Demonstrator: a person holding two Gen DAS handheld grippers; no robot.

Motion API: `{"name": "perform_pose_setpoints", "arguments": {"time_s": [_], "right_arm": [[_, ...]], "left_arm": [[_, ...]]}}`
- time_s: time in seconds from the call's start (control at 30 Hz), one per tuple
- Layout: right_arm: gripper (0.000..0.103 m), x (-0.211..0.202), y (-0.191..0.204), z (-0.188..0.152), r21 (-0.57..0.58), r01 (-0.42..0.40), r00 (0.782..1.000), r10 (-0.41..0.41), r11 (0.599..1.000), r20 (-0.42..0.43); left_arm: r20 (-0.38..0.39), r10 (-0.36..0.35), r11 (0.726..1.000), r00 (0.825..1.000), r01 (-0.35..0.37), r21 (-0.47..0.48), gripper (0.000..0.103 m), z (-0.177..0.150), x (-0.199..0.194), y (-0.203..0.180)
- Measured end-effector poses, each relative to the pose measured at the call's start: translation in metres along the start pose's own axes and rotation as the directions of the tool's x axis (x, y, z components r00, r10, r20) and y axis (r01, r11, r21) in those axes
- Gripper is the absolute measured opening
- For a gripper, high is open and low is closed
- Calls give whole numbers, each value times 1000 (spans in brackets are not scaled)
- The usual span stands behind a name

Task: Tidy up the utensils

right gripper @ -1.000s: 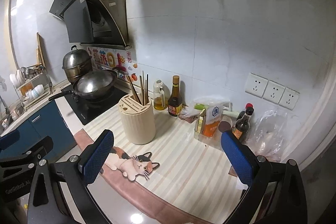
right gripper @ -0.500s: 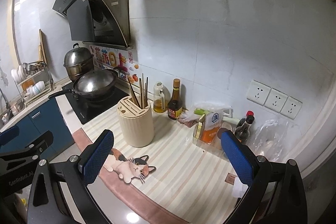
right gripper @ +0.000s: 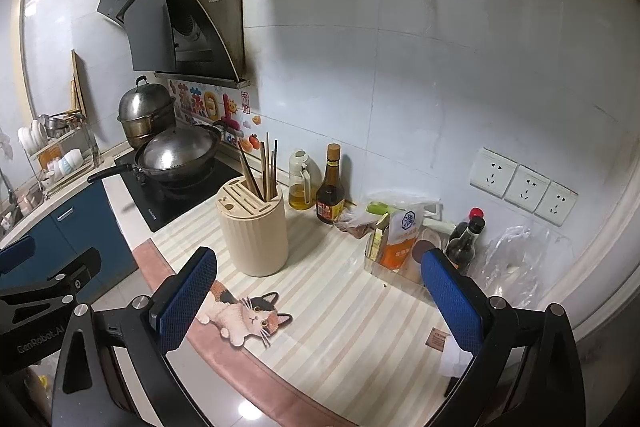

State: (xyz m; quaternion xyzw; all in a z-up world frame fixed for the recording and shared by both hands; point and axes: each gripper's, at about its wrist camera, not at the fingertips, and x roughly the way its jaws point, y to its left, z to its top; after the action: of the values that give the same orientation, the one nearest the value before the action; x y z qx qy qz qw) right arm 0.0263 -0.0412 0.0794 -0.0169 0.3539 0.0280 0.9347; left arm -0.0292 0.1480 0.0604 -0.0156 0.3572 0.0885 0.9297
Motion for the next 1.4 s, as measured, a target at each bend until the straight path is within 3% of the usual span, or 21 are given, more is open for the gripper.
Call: {"name": "perform_pose_setpoints", "arguments": {"time_s": [1.4], "right_arm": [[103,-2,11,0,-24,-9,1000,9,1000,-3]], "left_arm": [[26,-16,1000,1000,16,21,103,9,-10,-5]]}}
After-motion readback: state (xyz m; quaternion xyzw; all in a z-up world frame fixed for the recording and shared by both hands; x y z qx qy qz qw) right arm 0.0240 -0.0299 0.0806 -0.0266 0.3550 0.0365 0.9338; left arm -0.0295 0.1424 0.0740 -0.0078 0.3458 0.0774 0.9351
